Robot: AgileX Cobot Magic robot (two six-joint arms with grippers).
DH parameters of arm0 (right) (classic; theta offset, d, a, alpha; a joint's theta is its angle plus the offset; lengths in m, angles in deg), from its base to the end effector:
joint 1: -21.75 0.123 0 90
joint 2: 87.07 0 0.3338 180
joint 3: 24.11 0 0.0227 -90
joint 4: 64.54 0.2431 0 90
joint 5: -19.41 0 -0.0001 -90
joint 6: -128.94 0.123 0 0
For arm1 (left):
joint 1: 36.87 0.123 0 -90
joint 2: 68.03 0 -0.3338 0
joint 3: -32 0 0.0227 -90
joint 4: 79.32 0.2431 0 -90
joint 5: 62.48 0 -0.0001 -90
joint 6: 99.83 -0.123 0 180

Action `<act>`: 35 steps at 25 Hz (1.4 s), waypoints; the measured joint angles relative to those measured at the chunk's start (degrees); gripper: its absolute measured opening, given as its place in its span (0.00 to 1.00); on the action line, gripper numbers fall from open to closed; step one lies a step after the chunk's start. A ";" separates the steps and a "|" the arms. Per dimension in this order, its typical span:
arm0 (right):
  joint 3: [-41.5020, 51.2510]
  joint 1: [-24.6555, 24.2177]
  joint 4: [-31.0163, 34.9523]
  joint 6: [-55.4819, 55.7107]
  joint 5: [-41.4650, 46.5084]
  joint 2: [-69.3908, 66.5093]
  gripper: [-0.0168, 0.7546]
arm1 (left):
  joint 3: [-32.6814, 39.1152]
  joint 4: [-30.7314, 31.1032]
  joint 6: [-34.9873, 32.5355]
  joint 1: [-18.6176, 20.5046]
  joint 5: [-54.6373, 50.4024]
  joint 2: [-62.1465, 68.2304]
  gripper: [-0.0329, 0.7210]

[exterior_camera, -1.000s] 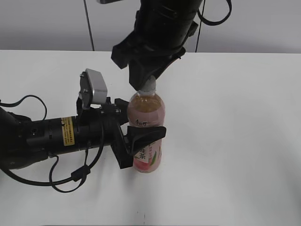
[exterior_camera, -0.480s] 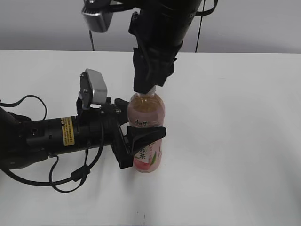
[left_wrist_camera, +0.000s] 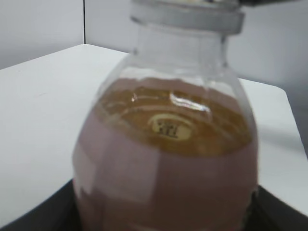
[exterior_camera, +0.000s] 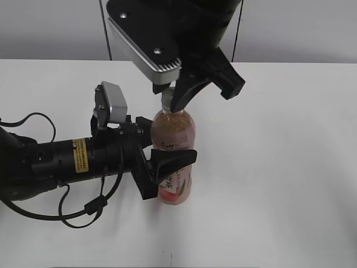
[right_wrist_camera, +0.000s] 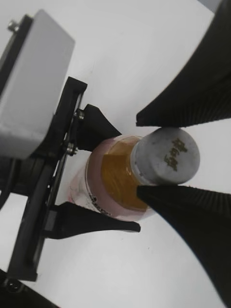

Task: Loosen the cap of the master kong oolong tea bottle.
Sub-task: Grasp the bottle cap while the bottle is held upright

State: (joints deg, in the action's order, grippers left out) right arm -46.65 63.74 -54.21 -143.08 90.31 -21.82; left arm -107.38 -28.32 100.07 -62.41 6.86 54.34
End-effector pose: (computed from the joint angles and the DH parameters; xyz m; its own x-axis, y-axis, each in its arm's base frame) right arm 0.2977 0.2960 0.3236 0.6791 -0.7144 -0.1690 -0.7268 -0.6220 -0.2914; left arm 0.2804 -0.2331 0.1587 -0.1573 0.1235 -0.9798 0.9447 0.3078 -0.1129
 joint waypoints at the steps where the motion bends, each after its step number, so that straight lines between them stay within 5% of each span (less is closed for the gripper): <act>1: 0.00 0.00 0.00 -4.05 0.09 0.05 0.38 | 0.00 -0.05 0.00 0.00 0.00 0.00 0.62; 12: 0.00 0.00 -0.16 -39.08 0.22 0.11 0.38 | 0.00 -0.22 0.18 0.00 0.00 0.00 0.61; 17: 0.00 0.00 -0.08 -46.50 0.17 0.11 0.38 | 0.00 -0.28 0.18 0.00 0.00 0.00 0.61; 27: 0.00 0.00 -0.01 -39.23 0.02 0.11 0.43 | 0.00 -0.33 0.18 0.00 0.00 0.00 0.61; 35: 0.00 0.00 -0.66 -15.98 -0.79 0.22 0.77 | 0.00 -0.08 -0.02 0.00 0.00 0.00 0.61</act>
State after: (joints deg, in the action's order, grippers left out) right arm -46.65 63.74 -54.87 -159.05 89.52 -21.60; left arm -107.38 -28.40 100.05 -62.41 6.86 54.34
